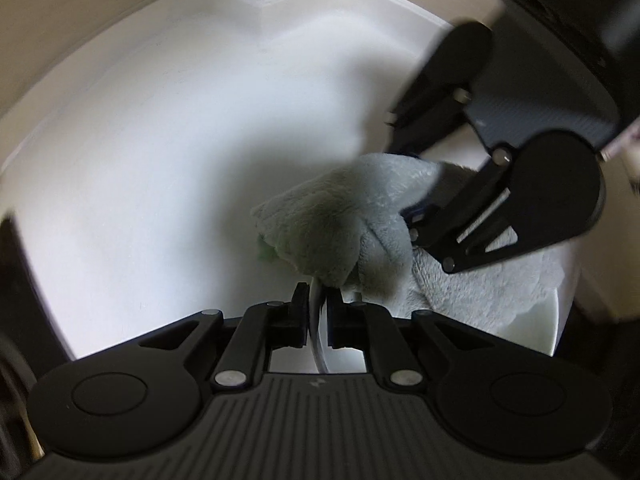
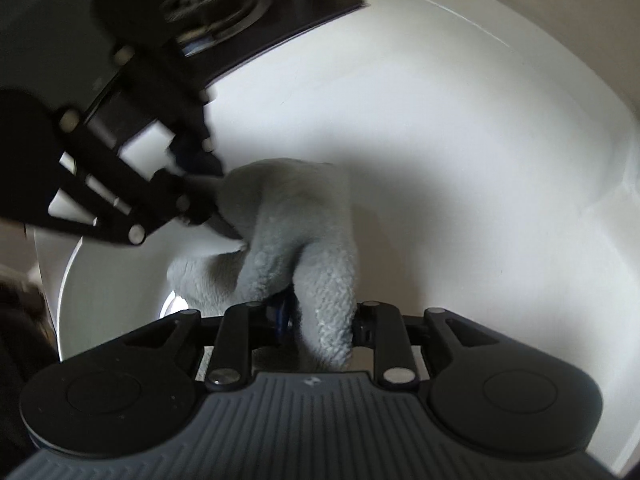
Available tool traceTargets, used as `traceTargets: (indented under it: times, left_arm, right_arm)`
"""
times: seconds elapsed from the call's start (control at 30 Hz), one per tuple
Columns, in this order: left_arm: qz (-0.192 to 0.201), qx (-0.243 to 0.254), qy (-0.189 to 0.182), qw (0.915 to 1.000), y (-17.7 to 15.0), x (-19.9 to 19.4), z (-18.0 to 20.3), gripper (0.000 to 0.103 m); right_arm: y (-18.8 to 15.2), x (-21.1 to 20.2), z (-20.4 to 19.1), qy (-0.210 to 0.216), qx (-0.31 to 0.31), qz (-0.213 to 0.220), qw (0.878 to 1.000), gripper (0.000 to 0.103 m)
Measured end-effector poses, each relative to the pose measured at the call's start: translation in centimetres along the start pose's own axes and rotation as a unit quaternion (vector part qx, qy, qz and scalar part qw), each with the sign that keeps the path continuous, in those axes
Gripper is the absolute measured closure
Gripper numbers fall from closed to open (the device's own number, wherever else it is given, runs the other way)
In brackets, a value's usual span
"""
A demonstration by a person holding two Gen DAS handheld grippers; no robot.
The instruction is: Clean bowl
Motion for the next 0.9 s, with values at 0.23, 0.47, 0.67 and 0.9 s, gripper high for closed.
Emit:
traceTargets:
  times: [0.23,0.47,0.67,0.9]
  left_arm:
    - [0.043,-0.052,0.022,0.9975,-6.3,-4.6,-0.1,0.095]
    - [0.020,0.027,0.001,0.9994,-8.4,-7.3,-0.4,0.097]
    - [-0.026,0.109,-0.015,0.9936,-9.6,-9.3,-0.2,0.098]
    - [-0.037,0.101,-0.016,0.9941,-11.8,-12.3,-0.6,0.095]
  right_arm:
    - [-3.2,-0.9,0.7,-0.024,0.143,-0.020,0.989,0.088]
    - [-6.1,-2.2,-1.0,-0.008,0.073,-0.055,0.996,0.088]
    - [-5.2,-2.3,-0.9,-0.016,-0.069,-0.053,0.996,0.085]
    - [-1.8,-1.8,-0.2,0.001,-0.054,-0.012,0.998,0.084]
Point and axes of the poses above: each gripper's, at about its wrist camera, not at the fingertips, and x roughly the way its jaws point, z to its right, y to its top, the point moved 9 cm from there along x, roughly the way its jaws point, and after that the axes turned 14 degrees about -y, right-handed, at the moved point
